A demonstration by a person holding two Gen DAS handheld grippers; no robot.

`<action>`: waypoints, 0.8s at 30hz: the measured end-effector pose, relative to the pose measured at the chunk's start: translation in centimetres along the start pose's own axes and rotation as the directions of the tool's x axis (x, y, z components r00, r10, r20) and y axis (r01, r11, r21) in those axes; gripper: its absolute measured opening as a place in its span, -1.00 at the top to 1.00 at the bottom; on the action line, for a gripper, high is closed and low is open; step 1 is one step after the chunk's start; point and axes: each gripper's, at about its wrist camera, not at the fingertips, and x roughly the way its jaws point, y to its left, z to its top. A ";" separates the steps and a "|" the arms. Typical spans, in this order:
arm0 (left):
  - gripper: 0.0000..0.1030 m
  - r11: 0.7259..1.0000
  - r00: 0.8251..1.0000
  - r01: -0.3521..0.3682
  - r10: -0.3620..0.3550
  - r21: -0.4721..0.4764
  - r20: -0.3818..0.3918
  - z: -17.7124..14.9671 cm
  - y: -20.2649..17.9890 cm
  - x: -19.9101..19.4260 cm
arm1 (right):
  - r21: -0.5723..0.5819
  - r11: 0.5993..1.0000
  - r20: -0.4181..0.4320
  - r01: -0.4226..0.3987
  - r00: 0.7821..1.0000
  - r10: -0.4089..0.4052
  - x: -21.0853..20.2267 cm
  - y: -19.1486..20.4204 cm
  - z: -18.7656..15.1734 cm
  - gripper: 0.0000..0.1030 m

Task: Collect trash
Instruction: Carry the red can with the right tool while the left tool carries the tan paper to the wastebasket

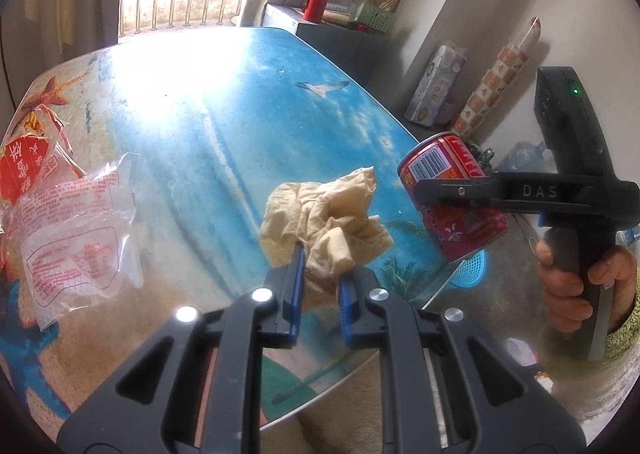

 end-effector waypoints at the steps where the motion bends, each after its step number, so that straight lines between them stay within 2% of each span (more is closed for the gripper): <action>1: 0.74 1.000 1.000 -0.002 0.002 0.003 0.003 0.0 -0.1 -0.1 | -0.002 1.000 0.002 -0.004 1.000 0.004 -0.1 0.1 0.0 -0.24; 10: 0.74 1.000 1.000 -0.016 0.015 0.023 0.023 0.1 -0.8 -1.3 | -0.009 0.999 0.018 -0.034 0.999 0.035 -1.0 0.6 0.1 -0.24; 24: 0.74 0.995 0.998 -0.049 0.046 0.082 0.046 0.1 -3.6 -2.4 | 0.003 0.997 0.054 -0.080 0.995 0.080 -3.6 -1.3 -0.6 -0.24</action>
